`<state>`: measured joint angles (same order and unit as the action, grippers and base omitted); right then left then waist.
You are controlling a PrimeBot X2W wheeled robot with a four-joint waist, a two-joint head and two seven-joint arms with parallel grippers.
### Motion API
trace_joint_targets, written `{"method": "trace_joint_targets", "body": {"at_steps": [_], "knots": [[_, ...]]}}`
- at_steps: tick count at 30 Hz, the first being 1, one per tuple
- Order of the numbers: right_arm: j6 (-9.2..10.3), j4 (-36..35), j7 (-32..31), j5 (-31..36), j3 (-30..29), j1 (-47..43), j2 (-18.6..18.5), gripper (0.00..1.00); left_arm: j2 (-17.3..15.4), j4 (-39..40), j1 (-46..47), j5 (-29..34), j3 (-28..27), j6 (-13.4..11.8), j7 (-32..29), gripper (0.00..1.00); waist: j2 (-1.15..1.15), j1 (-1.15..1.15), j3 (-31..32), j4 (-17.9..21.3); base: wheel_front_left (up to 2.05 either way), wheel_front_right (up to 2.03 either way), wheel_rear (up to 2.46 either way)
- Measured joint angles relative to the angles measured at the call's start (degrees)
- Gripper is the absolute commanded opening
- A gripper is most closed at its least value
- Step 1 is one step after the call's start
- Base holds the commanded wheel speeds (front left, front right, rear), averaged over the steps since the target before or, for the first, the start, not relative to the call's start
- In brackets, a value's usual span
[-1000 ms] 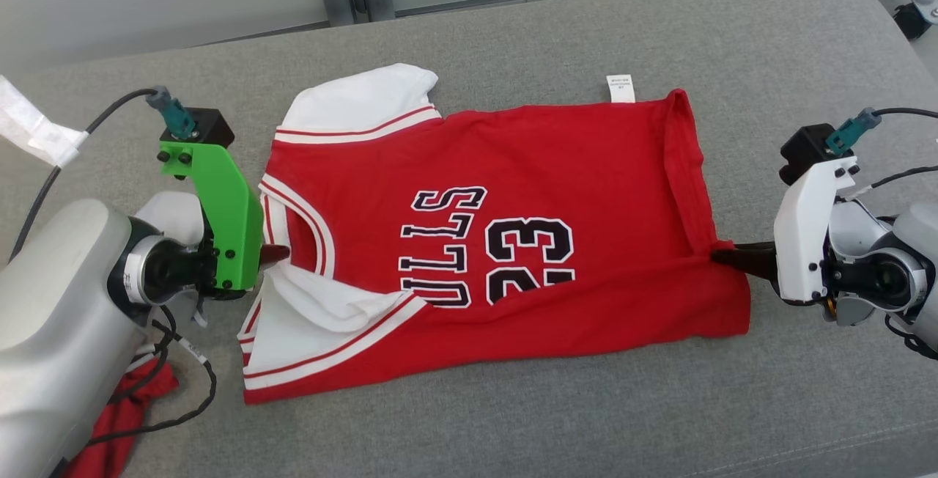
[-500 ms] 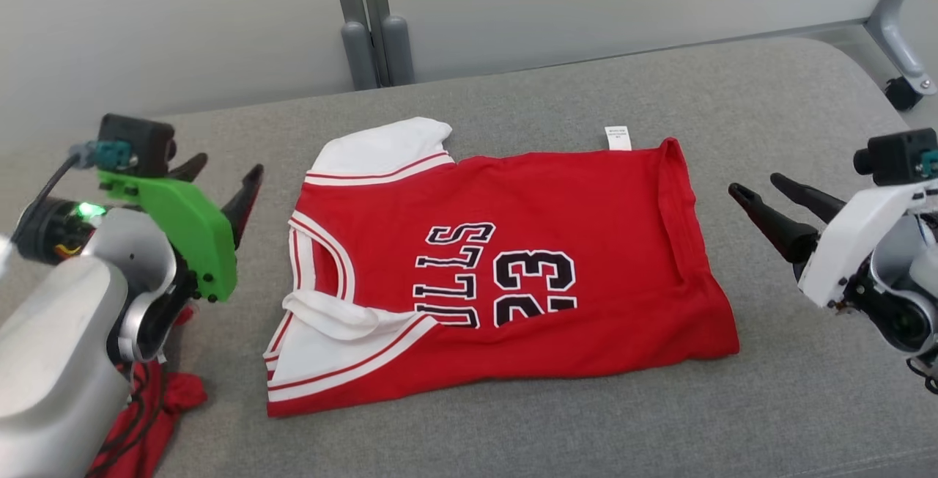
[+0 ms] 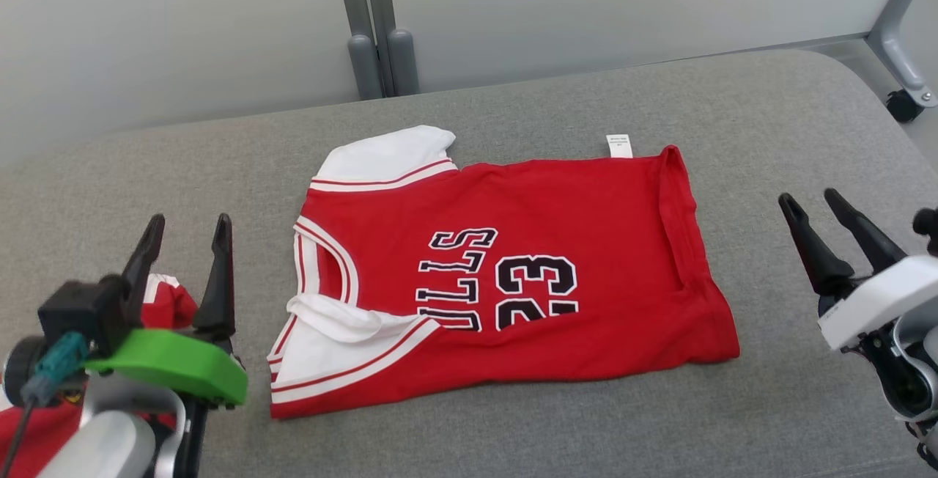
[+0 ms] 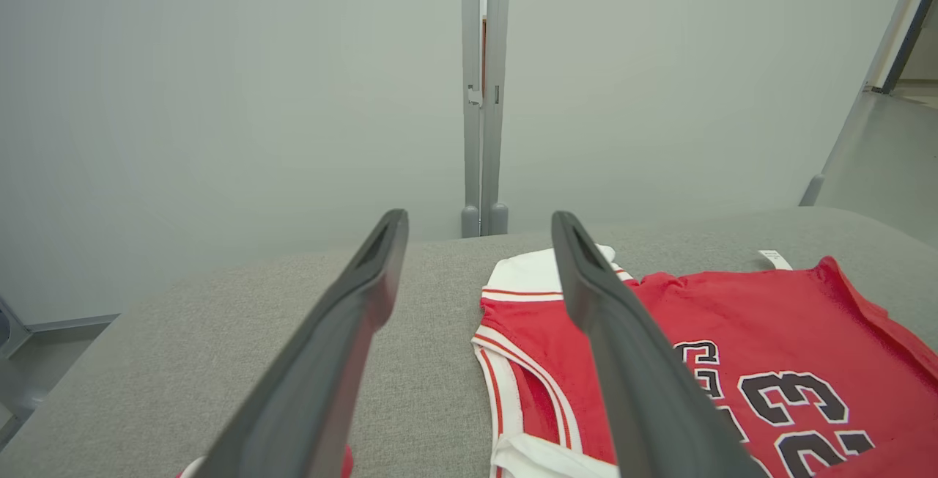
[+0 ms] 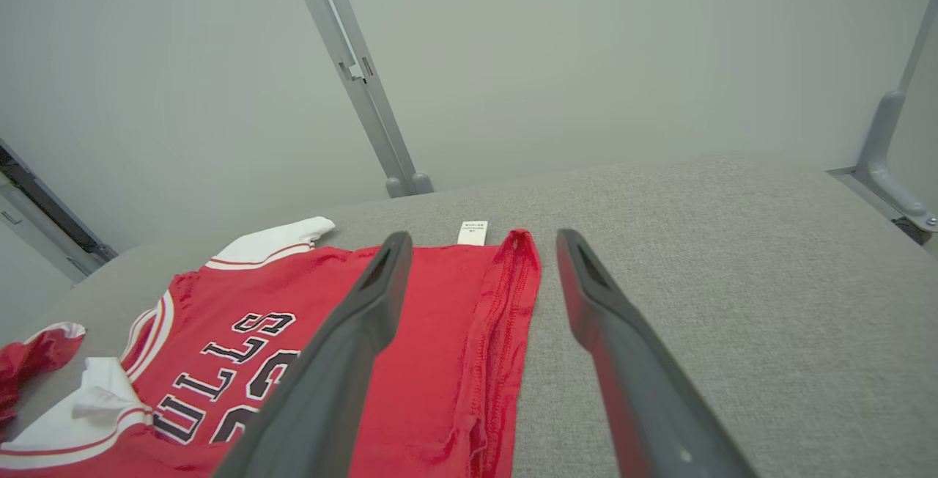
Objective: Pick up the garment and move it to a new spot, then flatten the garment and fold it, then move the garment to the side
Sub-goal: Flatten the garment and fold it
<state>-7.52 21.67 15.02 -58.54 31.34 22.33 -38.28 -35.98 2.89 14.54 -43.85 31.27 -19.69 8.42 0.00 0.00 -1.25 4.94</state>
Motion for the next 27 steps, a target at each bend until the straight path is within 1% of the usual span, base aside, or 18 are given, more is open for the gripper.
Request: {"method": "trace_joint_targets", "body": {"at_steps": [1, 3, 6, 9, 11, 14, 16, 20, 24, 27], "knots": [[0.01, -0.05, 0.0, 2.82, -2.87, -2.08, 1.2, 1.0, 0.87, 0.63, -1.79, -0.57, -0.65, -0.58, 1.82, 1.0, 0.0, 0.0, -0.18, 0.05, 0.0, 0.0, 0.0], [0.03, -0.29, 0.03, 5.5, -6.94, -5.86, 3.98, 1.0, 2.15, 1.09, -4.88, -1.71, -1.4, -1.3, 3.68, 1.0, 0.0, 0.0, -0.44, 0.08, 0.0, 0.0, 0.0], [0.03, -0.1, 0.02, 9.12, -10.27, -11.77, 8.18, 1.0, 4.01, 0.75, -8.83, -1.91, -2.46, -1.87, 5.43, 1.0, 0.0, 0.0, -0.79, -0.02, 0.0, 0.0, 0.0], [0.03, 0.64, 0.02, 10.58, -11.77, -14.9, 10.81, 1.0, 6.11, -0.19, -11.74, -1.77, -2.87, -1.86, 6.19, 1.0, 0.0, 0.0, -1.11, -0.17, 0.0, 0.0, 0.0], [0.03, 1.44, -0.07, 11.17, -11.7, -15.73, 12.13, 1.0, 7.43, -1.32, -12.77, -1.72, -2.81, -1.03, 6.31, 1.0, 0.0, 0.0, -1.43, -0.28, 0.0, 0.0, 0.0], [0.03, 2.93, -1.85, 11.89, -11.23, -15.56, 12.66, 1.0, 7.77, -4.23, -12.76, -1.12, -1.47, 0.16, 6.21, 1.0, 0.0, 0.0, -1.82, -0.46, 0.0, 0.0, 0.0], [0.03, 4.12, -3.44, 12.35, -10.77, -14.8, 12.89, 1.0, 7.78, -6.57, -12.54, -0.97, -0.63, 0.9, 5.17, 1.0, 0.0, 0.0, -2.06, -0.53, 0.0, 0.0, 0.0], [0.03, 6.9, -6.93, 12.26, -9.95, -12.08, 14.21, 1.0, 8.49, -11.63, -10.9, -2.1, 0.85, 2.11, 1.2, 1.0, 0.0, 0.0, -2.69, -0.48, 0.0, 0.0, 0.0], [0.03, 9.0, -9.62, 10.81, -9.01, -10.18, 15.48, 1.0, 9.89, -17.16, -9.03, -3.68, 2.31, 4.55, -2.04, 1.0, 0.0, 0.0, -3.45, -0.34, 0.0, 0.0, 0.0], [0.03, 10.27, -11.02, 10.1, -8.36, -9.57, 16.12, 1.0, 10.82, -19.6, -7.12, -4.04, 3.02, 6.21, -2.9, 1.0, 0.0, 0.0, -3.95, -0.28, 0.0, 0.0, 0.0]]}}
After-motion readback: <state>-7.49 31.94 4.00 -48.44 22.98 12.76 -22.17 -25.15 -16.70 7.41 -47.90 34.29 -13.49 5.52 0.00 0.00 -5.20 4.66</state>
